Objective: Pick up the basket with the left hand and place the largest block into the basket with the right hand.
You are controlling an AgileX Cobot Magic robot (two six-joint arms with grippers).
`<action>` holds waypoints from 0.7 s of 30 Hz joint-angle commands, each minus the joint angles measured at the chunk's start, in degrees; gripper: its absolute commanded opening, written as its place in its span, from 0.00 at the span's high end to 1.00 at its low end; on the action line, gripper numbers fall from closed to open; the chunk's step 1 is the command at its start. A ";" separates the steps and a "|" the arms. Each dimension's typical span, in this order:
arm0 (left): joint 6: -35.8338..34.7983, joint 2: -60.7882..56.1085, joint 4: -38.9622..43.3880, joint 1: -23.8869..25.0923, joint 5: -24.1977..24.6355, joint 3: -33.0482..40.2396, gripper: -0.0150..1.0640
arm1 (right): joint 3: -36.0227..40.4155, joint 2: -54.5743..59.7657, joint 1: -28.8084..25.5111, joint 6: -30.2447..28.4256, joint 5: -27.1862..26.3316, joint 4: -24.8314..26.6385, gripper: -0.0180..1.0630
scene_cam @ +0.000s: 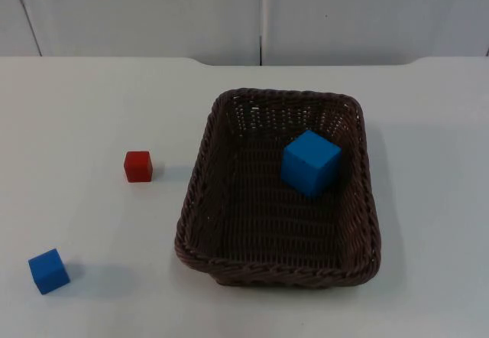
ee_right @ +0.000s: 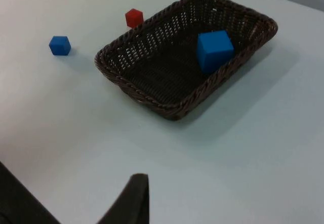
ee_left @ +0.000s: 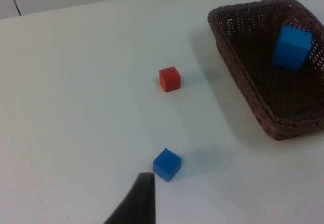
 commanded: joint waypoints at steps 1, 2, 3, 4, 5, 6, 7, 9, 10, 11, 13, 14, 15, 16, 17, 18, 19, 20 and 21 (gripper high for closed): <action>-0.36 -0.22 0.15 0.01 0.22 0.28 0.01 | 0.45 -0.23 0.38 -2.70 -0.54 1.94 0.01; -0.36 -0.22 0.15 0.01 0.22 0.28 0.01 | 0.45 -0.23 0.38 -4.35 -0.54 3.19 0.01; -0.36 -0.22 0.15 0.01 0.22 0.28 0.01 | 0.45 -0.23 0.38 -4.35 -0.54 3.19 0.01; -0.36 -0.22 0.15 0.01 0.22 0.28 0.01 | 0.45 -0.23 0.38 -4.90 -0.54 3.53 0.01; -0.36 -0.22 0.15 0.01 0.22 0.28 0.01 | 0.45 -0.23 0.38 -4.63 -0.54 3.42 0.01; -0.36 -0.22 0.15 0.01 0.22 0.28 0.01 | 0.45 -0.23 0.38 -4.23 -0.54 2.89 0.01; -0.36 -0.22 0.15 0.01 0.22 0.28 0.01 | 0.45 -0.23 0.38 -4.23 -0.54 2.89 0.01; -0.36 -0.22 0.15 0.01 0.22 0.28 0.01 | 0.45 -0.23 0.38 -4.23 -0.54 2.89 0.01; -0.36 -0.22 0.15 0.01 0.22 0.28 0.01 | 0.45 -0.23 0.38 -4.23 -0.54 2.89 0.01; -0.36 -0.22 0.15 0.01 0.22 0.28 0.01 | 0.45 -0.23 0.38 -4.23 -0.54 2.89 0.01; -0.36 -0.22 0.15 0.01 0.22 0.28 0.01 | 0.45 -0.23 0.38 -4.23 -0.54 2.89 0.01; -0.36 -0.22 0.15 0.01 0.22 0.28 0.01 | 0.45 -0.23 0.38 -4.23 -0.54 2.89 0.01; -0.36 -0.22 0.15 0.01 0.22 0.28 0.01 | 0.45 -0.23 0.38 -4.23 -0.54 2.89 0.01; -0.36 -0.22 0.15 0.01 0.22 0.28 0.01 | 0.45 -0.23 0.38 -3.68 -0.54 2.47 0.01; -0.36 -0.22 0.15 0.01 0.22 0.28 0.01 | 0.45 -0.23 0.38 -2.26 -0.54 1.53 0.01; -0.36 -0.22 0.15 0.01 0.22 0.28 0.01 | 0.45 -0.23 0.38 -1.57 -0.54 0.97 0.01; -0.36 -0.22 0.15 0.01 0.22 0.28 0.01 | 0.45 -0.23 0.38 -1.57 -0.54 0.97 0.01; -0.36 -0.22 0.15 0.01 0.22 0.28 0.01 | 0.45 -0.23 0.38 -1.57 -0.54 0.97 0.01; 0.00 -0.22 0.05 0.01 0.21 0.28 0.01 | 0.45 -0.23 0.38 -1.71 -0.54 1.07 0.01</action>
